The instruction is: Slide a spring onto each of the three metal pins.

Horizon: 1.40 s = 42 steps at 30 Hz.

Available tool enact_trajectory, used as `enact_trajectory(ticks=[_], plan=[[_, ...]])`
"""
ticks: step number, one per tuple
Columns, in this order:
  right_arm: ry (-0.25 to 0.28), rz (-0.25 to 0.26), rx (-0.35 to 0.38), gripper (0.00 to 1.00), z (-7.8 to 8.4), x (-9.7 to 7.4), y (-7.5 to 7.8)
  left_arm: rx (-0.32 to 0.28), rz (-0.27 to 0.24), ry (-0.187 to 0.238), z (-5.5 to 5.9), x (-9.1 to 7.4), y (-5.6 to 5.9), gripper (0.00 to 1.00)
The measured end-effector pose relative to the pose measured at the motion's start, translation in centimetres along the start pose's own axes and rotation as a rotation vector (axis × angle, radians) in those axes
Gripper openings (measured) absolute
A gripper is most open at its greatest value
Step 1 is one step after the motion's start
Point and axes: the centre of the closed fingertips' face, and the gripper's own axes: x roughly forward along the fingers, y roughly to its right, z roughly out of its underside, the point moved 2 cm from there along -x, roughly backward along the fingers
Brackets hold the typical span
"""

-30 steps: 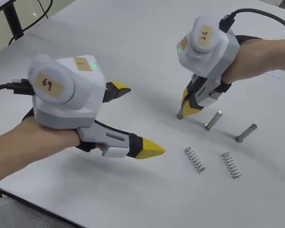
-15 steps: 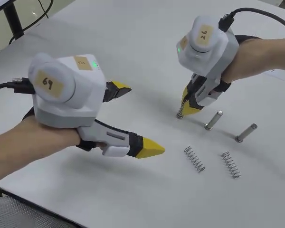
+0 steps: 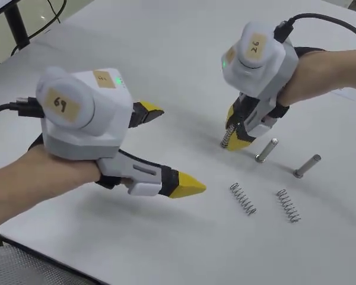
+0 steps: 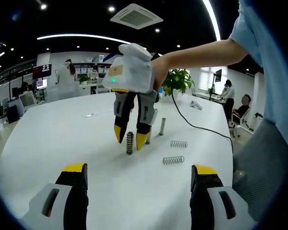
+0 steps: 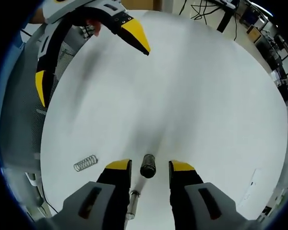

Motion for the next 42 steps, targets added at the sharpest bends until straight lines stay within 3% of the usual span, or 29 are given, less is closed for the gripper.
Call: enact_trajectory(ticks=[4,8,14,27,34,37,42], plan=[[0.016,0.019,0.001,0.49,-0.1,-0.1,0.1,-0.002,0.000,0.001,0.0,0.0,0.0,0.86],[0.046,0.025,0.007,0.60,-0.5,-0.1,0.1,-0.006,-0.001,0.003,-0.1,0.0,-0.1,0.86],[0.096,0.080,-0.005,0.91,-0.9,-0.1,1.0,-0.006,0.003,0.001,0.0,0.0,0.0,0.86],[0.153,0.089,0.051,0.92,-0.8,-0.7,0.7,-0.012,0.015,0.005,0.0,-0.1,0.3,0.86],[0.239,0.107,0.120,0.91,-1.1,-1.9,0.0,-0.014,0.014,0.007,-0.1,-0.5,0.0,0.86],[0.316,0.119,0.173,0.91,-1.0,-3.1,-1.0,0.013,0.021,-0.002,-0.6,-0.5,0.0,0.86],[0.355,0.150,0.205,0.91,-0.3,-4.2,-1.7,0.029,0.033,-0.003,-1.2,-0.4,0.2,0.86]])
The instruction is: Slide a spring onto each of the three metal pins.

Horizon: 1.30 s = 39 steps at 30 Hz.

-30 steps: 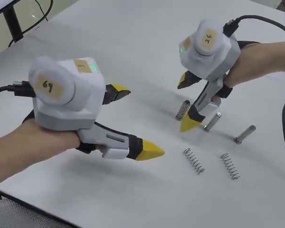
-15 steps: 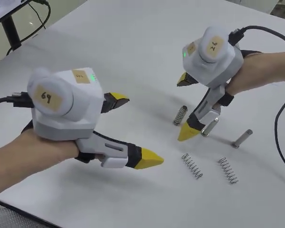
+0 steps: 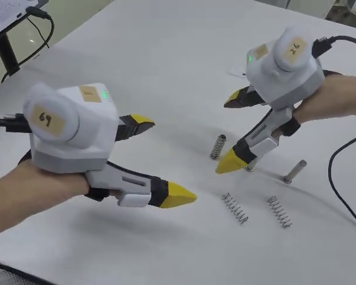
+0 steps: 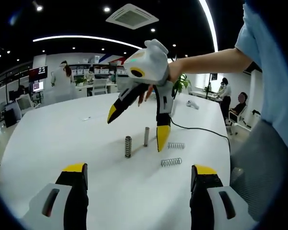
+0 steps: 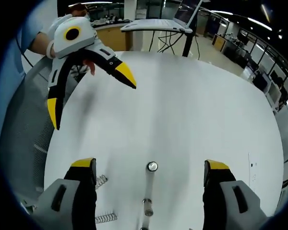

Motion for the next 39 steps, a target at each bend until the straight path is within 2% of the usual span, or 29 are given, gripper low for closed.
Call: enact_trajectory(ticks=[3,7,17,25,33,39], plan=[[0.027,0.004,0.029,0.91,0.3,-0.8,-0.4,0.016,0.016,-0.006,-0.2,0.1,0.3,0.86],[0.029,0.031,0.034,0.91,1.0,-1.7,-0.8,0.027,0.027,-0.009,-0.5,0.3,0.6,0.86],[0.113,0.116,0.119,0.91,2.1,-4.7,-1.6,0.059,0.064,-0.014,-1.4,0.7,1.4,0.85],[0.169,0.202,0.212,0.90,4.6,-7.9,-2.5,0.089,0.097,-0.024,-1.9,1.0,2.1,0.84],[0.179,0.248,0.271,0.90,6.7,-9.6,-3.7,0.105,0.130,-0.033,-2.1,1.5,3.2,0.82],[0.195,0.277,0.309,0.90,7.9,-10.5,-4.8,0.117,0.150,-0.039,-2.2,1.9,3.5,0.81]])
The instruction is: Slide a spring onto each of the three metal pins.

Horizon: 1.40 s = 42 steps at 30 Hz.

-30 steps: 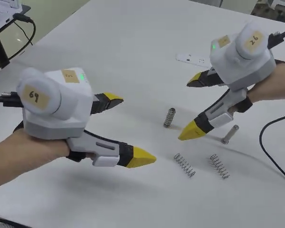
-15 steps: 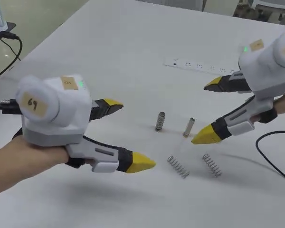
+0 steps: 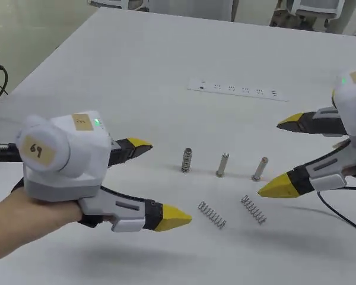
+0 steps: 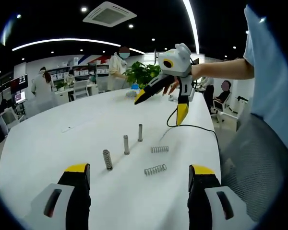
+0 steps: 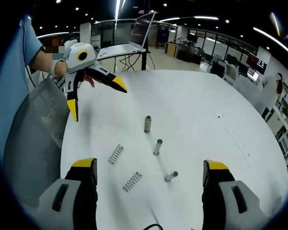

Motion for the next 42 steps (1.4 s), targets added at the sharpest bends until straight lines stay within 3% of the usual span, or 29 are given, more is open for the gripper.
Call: enact_trajectory(ticks=[18,31,42], plan=[[0.043,0.091,0.112,0.88,2.7,-3.7,-1.1,0.045,0.065,-0.025,-0.3,1.4,0.7,0.80],[0.046,0.118,0.141,0.88,3.6,-4.8,-1.8,0.082,0.108,-0.057,0.2,2.2,1.0,0.77],[0.059,0.127,0.162,0.87,4.2,-5.3,-2.3,0.153,0.203,-0.109,0.8,3.8,1.8,0.70]])
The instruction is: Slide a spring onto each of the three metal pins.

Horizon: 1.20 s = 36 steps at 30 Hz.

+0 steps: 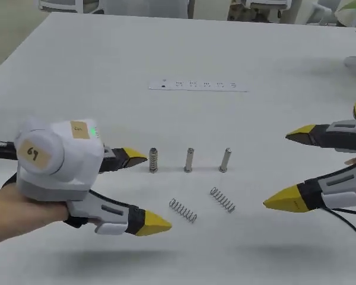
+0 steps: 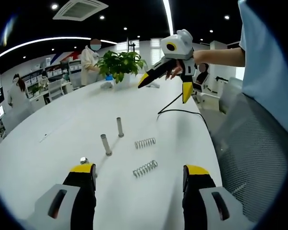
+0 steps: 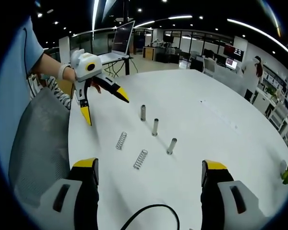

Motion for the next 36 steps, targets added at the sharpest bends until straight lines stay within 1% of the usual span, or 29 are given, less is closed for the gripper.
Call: enact_trajectory(ticks=[3,8,15,18,20,22,25,27,31,34,36], plan=[[0.003,0.005,0.007,0.87,0.1,-0.3,0.0,0.015,0.023,-0.007,0.2,0.6,0.1,0.68],[0.001,0.016,0.011,0.88,0.5,-1.1,-0.1,0.041,0.069,-0.037,1.0,1.6,0.3,0.66],[0.008,0.032,0.026,0.88,0.9,-1.8,-0.6,0.057,0.110,-0.061,1.6,2.9,0.2,0.64],[0.005,0.034,0.037,0.88,1.3,-1.9,-0.9,0.080,0.128,-0.084,2.1,3.4,0.1,0.61],[0.003,0.033,0.045,0.88,1.5,-1.9,-1.1,0.083,0.132,-0.086,2.2,3.6,0.1,0.57],[0.005,0.034,0.050,0.88,1.7,-2.0,-1.2,0.091,0.152,-0.095,2.4,3.9,0.2,0.54],[0.004,0.037,0.058,0.88,1.9,-2.1,-1.3,0.102,0.164,-0.110,2.7,4.3,0.2,0.52],[0.011,0.041,0.063,0.88,1.8,-2.3,-1.4,0.093,0.169,-0.109,2.7,4.5,0.1,0.50],[0.016,0.044,0.068,0.88,1.9,-2.6,-1.7,0.102,0.182,-0.119,3.0,4.8,0.1,0.45],[0.016,0.040,0.072,0.89,2.2,-2.5,-1.7,0.111,0.188,-0.130,3.4,5.0,-0.1,0.41],[0.012,0.040,0.078,0.89,2.6,-2.5,-1.8,0.109,0.195,-0.131,3.5,5.1,-0.1,0.40]])
